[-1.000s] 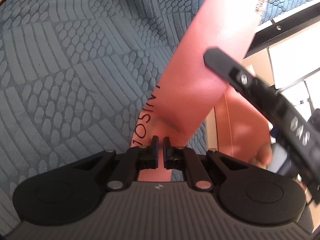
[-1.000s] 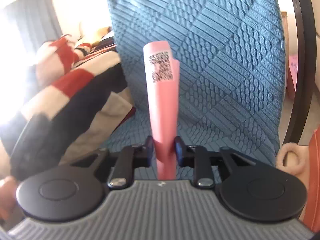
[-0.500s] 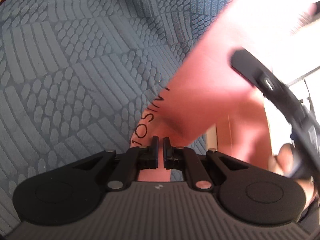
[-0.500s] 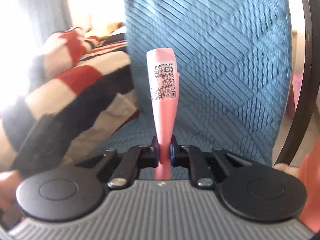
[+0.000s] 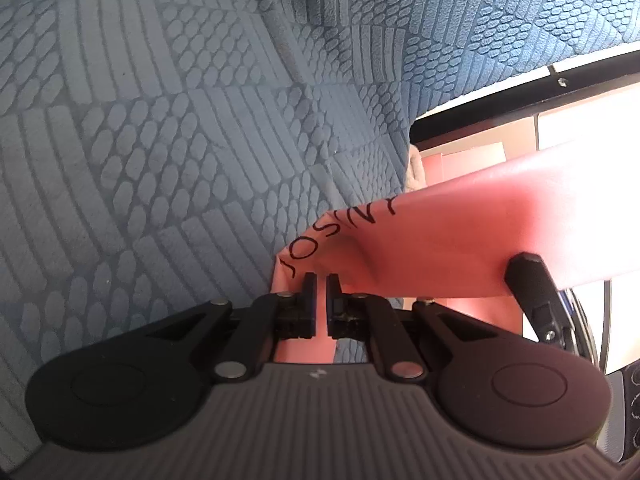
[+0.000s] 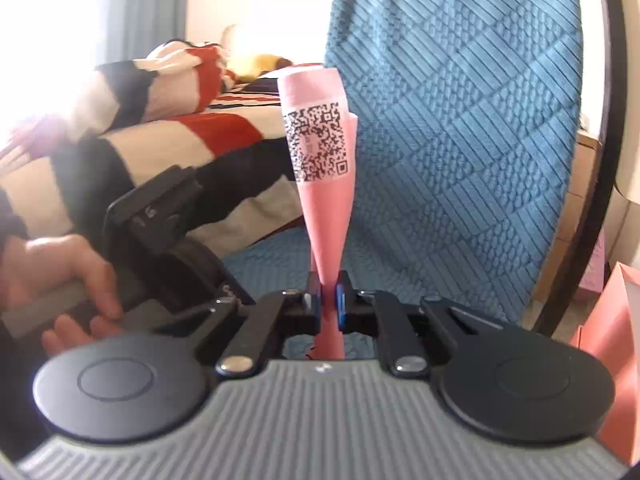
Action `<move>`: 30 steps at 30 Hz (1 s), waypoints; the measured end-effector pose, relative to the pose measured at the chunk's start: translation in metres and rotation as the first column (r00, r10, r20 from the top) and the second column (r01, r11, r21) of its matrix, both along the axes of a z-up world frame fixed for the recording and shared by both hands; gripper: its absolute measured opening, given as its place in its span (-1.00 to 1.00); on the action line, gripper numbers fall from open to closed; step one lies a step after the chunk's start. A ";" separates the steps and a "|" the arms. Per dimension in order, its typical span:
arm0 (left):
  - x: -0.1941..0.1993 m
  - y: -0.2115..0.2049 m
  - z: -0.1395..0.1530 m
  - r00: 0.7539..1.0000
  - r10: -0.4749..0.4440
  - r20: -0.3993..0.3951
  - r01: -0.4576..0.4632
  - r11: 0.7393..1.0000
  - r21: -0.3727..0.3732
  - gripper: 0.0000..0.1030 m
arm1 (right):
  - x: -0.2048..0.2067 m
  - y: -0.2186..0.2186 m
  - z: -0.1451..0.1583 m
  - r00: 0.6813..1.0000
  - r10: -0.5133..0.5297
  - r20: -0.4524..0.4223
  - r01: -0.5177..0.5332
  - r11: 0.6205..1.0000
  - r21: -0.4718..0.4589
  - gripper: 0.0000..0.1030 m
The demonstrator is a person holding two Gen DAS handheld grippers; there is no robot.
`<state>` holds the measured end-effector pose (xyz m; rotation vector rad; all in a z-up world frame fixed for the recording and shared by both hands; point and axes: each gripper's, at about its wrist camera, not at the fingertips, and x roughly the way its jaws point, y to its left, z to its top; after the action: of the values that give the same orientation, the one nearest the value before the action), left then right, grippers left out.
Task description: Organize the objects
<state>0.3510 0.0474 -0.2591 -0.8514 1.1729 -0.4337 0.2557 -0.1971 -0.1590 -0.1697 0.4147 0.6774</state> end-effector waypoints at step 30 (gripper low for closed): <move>-0.049 0.044 0.061 0.993 0.090 0.076 -0.089 0.996 -0.025 -0.82 | -0.101 0.033 -0.038 0.877 0.403 0.264 -0.234 0.835 -0.497 -0.82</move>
<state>0.3017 0.0913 -0.1982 -0.8949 1.0565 -0.4030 0.1548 -0.1642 -0.1974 -0.8170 0.1806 0.8576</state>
